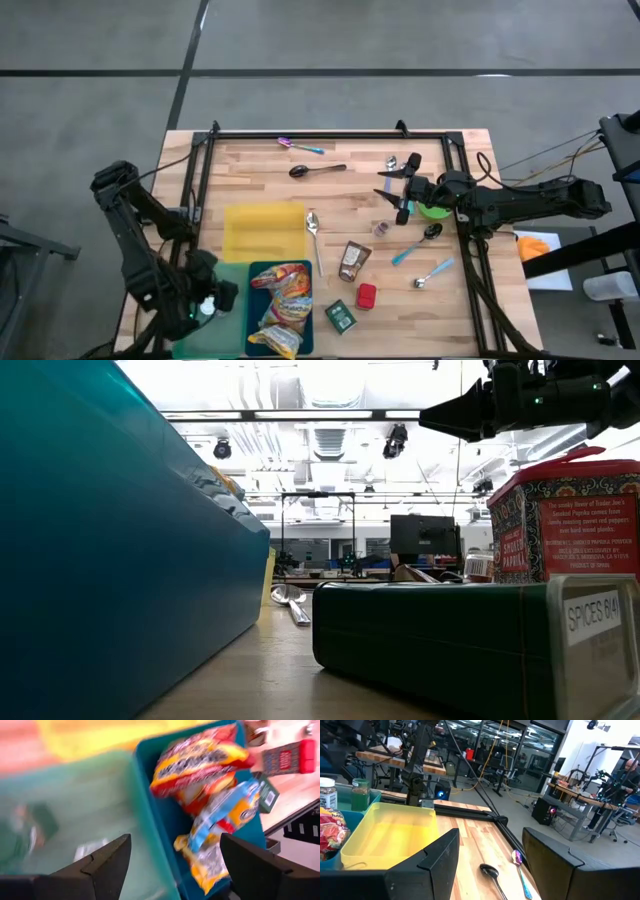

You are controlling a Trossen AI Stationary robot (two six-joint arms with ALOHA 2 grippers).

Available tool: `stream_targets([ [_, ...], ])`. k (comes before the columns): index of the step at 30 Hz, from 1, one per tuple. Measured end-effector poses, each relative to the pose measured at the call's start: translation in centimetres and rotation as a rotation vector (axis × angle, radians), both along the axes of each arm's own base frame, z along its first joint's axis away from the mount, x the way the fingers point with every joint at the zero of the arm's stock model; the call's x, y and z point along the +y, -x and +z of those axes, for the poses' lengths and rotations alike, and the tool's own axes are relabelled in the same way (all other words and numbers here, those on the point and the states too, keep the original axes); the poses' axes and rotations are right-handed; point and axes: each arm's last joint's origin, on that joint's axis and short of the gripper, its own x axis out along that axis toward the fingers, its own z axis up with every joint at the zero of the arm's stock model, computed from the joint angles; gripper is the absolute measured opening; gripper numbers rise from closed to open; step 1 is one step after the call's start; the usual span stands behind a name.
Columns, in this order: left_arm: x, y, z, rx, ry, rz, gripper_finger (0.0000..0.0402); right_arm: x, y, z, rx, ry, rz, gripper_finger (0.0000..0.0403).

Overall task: Pick & Place Food Item
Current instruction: Put the red spice can into the green bin

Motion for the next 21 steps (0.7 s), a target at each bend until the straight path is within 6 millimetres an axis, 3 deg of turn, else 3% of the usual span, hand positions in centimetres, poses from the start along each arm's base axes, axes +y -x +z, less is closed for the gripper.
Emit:
stream_targets([
  [21, 7.7, -7.8, 2.2, 0.009, -0.402, -0.445, 0.0309, 0.0, 0.0, 0.0, 0.000, 0.000, 0.000, 0.0215],
])
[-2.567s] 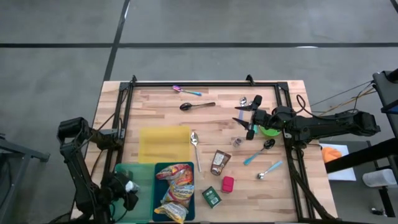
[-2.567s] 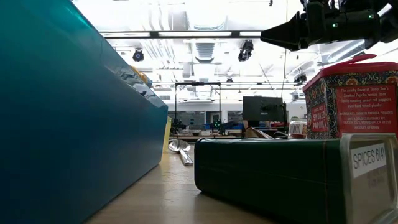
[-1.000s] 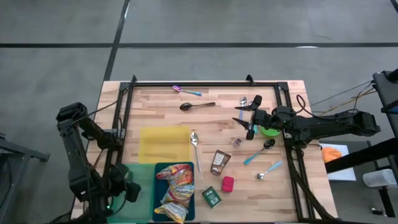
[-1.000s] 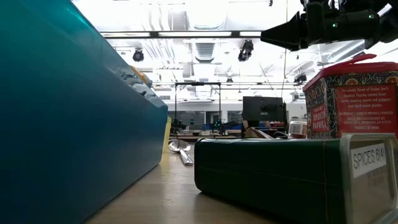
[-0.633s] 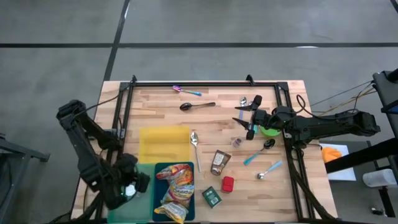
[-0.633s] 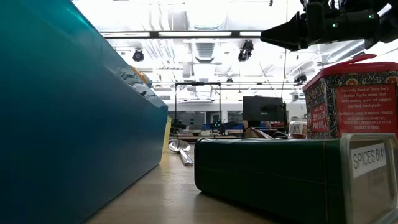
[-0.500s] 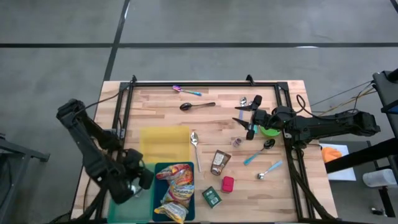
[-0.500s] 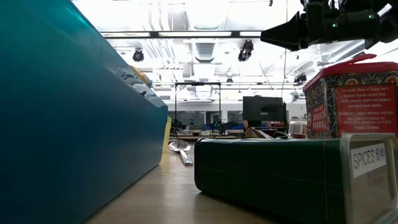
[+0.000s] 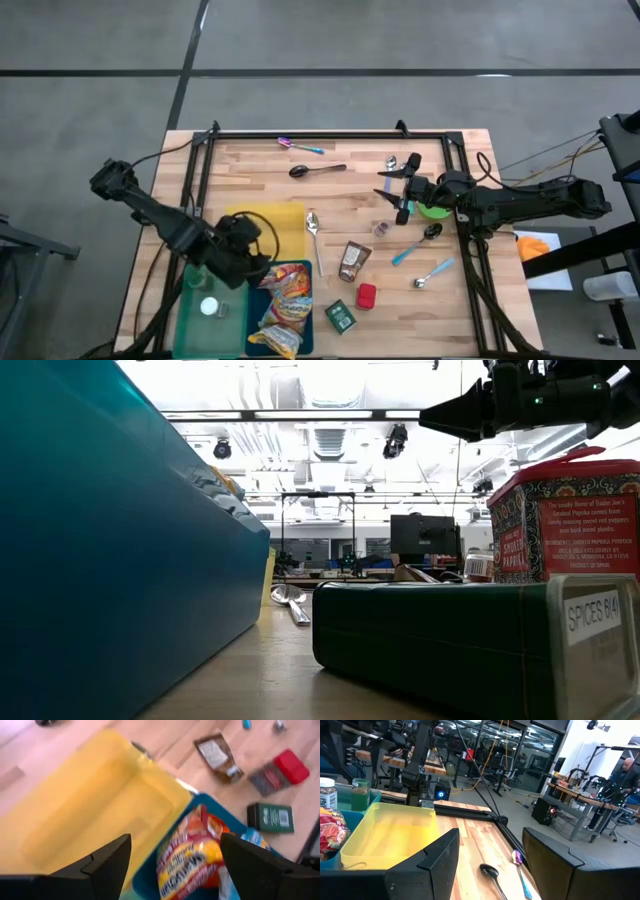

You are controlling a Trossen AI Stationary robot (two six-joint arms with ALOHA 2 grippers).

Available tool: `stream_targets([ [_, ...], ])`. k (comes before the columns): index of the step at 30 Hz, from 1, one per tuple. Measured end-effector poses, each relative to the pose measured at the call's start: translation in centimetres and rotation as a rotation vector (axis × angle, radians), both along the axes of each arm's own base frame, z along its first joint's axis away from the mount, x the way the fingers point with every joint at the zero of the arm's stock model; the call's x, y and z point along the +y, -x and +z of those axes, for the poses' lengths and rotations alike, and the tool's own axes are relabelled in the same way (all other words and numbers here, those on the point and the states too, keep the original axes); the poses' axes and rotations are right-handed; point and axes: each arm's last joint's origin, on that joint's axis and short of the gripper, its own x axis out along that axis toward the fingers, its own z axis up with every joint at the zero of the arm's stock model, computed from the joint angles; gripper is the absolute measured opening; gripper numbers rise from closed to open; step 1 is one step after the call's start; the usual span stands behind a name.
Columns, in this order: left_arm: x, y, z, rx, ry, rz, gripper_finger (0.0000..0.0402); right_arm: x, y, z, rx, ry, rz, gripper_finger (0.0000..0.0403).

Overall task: Pick & Place Food Item
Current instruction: Put the red spice can into the green bin

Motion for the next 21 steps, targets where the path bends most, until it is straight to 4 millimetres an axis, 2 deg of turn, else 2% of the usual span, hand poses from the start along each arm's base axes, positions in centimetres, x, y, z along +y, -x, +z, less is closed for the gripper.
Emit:
stream_targets([
  [6, 1.8, -1.4, 0.0, -0.057, 0.028, 0.126, 0.0309, 0.0, 0.0, 0.0, -0.001, 0.000, 0.000, 0.0215],
  [13, 2.0, -3.5, 0.0, -0.118, -0.033, -0.004, 0.0309, 0.0, 0.0, 0.0, 0.000, 0.000, 0.000, 0.0215],
  [21, 2.0, -4.0, 0.0, -0.158, -0.017, 0.019, 0.0309, 0.0, 0.0, 0.0, -0.001, 0.000, 0.000, 0.0215],
])
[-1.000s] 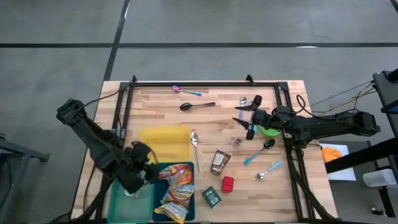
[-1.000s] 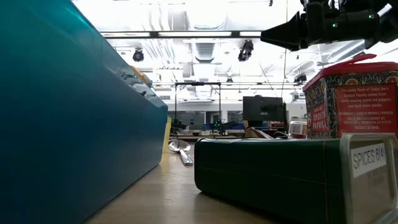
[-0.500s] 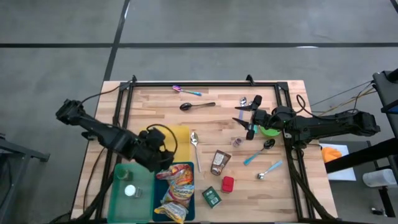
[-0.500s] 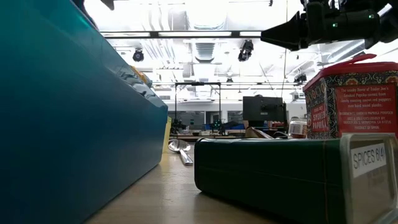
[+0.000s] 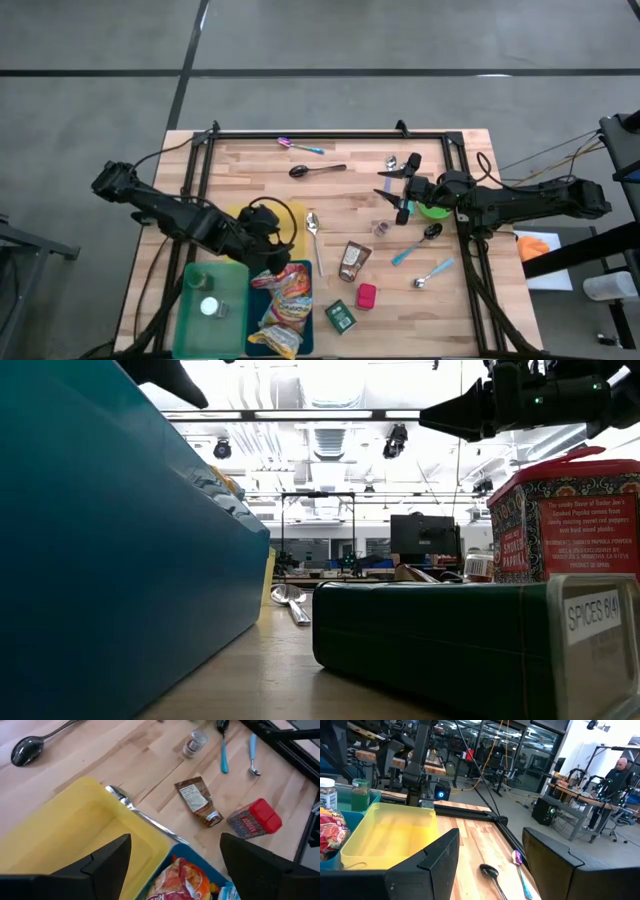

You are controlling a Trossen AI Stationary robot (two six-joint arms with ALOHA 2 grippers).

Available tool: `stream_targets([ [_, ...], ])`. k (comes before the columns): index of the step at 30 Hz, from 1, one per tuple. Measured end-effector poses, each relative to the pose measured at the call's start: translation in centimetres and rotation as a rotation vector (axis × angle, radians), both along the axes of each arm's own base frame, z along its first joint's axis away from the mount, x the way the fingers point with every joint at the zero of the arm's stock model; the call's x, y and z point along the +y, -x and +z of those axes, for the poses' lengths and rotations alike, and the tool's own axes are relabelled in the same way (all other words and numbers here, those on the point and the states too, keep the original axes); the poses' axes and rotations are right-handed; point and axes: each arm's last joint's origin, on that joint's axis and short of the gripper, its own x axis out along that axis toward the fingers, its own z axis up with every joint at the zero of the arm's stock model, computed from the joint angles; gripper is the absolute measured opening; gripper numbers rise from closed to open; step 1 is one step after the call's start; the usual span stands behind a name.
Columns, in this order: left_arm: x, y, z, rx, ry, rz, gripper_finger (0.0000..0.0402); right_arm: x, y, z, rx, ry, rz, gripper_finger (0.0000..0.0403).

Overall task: Pick & Place Food Item
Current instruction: Put the red spice can into the green bin

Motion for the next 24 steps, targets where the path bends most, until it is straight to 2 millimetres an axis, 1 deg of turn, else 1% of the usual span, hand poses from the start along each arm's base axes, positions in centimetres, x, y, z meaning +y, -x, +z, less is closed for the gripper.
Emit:
stream_targets([
  [4, -0.2, -0.4, 0.1, -0.035, 0.003, -0.008, 0.0309, 0.0, 0.0, 0.0, 0.000, 0.000, 0.000, 0.0215],
  [12, -1.0, -2.6, -1.0, -0.058, 0.027, -0.007, 0.0309, 0.0, 0.0, 0.0, 0.000, 0.000, 0.000, 0.0215],
  [17, -2.0, -4.4, -1.7, -0.094, 0.122, 0.051, 0.0309, 0.0, 0.0, 0.0, 0.000, 0.000, 0.000, 0.0215],
  [24, -3.8, -7.6, -3.5, -0.049, 0.297, 0.133, 0.0309, 0.0, 0.0, 0.0, 0.000, 0.000, 0.000, 0.0215],
])
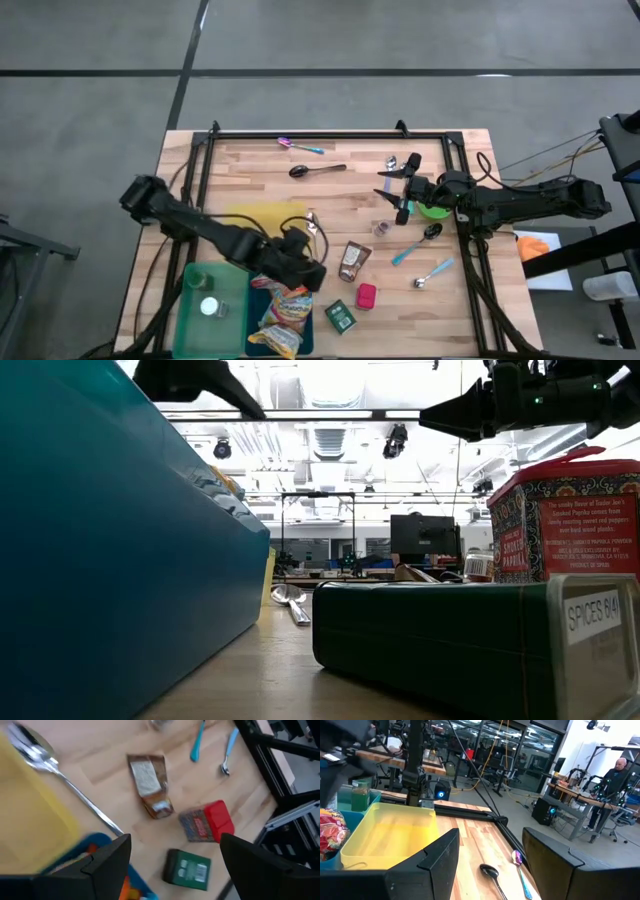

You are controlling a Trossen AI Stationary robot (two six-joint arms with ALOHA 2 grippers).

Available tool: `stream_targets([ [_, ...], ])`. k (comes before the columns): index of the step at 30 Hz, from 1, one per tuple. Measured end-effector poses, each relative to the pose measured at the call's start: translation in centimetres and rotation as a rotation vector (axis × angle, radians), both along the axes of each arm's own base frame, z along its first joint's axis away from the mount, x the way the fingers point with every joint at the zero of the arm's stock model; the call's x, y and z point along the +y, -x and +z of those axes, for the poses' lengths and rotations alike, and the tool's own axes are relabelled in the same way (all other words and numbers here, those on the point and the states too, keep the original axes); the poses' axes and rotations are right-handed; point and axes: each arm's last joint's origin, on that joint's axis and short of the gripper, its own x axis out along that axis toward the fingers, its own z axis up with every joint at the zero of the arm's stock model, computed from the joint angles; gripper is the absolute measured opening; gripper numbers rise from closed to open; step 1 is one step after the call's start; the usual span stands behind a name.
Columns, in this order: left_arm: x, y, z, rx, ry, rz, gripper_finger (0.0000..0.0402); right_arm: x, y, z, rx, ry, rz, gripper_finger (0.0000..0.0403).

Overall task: Pick & Place Food Item
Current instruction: Put the red spice can into the green bin

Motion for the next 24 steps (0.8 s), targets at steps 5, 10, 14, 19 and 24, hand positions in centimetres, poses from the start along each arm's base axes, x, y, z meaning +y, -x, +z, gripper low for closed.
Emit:
stream_targets([
  [5, -1.4, -2.7, -0.2, -0.004, 0.054, 0.016, 0.0309, 0.0, 0.0, 0.0, 0.000, 0.000, 0.000, 0.0215],
  [10, -2.8, -5.2, -0.7, 0.005, 0.122, 0.020, 0.0309, 0.0, 0.0, 0.0, 0.000, 0.000, 0.000, 0.0215],
  [14, -3.9, -7.0, -1.9, 0.040, 0.192, 0.040, 0.0309, 0.0, 0.0, 0.0, 0.001, 0.000, 0.000, 0.0215],
  [19, -4.7, -8.7, -2.1, 0.044, 0.210, 0.048, 0.0309, 0.0, 0.0, -0.1, 0.014, -0.002, 0.000, 0.0215],
  [24, -5.3, -9.7, -2.7, 0.050, 0.215, 0.043, 0.0309, 0.0, 0.0, -0.2, 0.023, -0.003, 0.001, 0.0215],
])
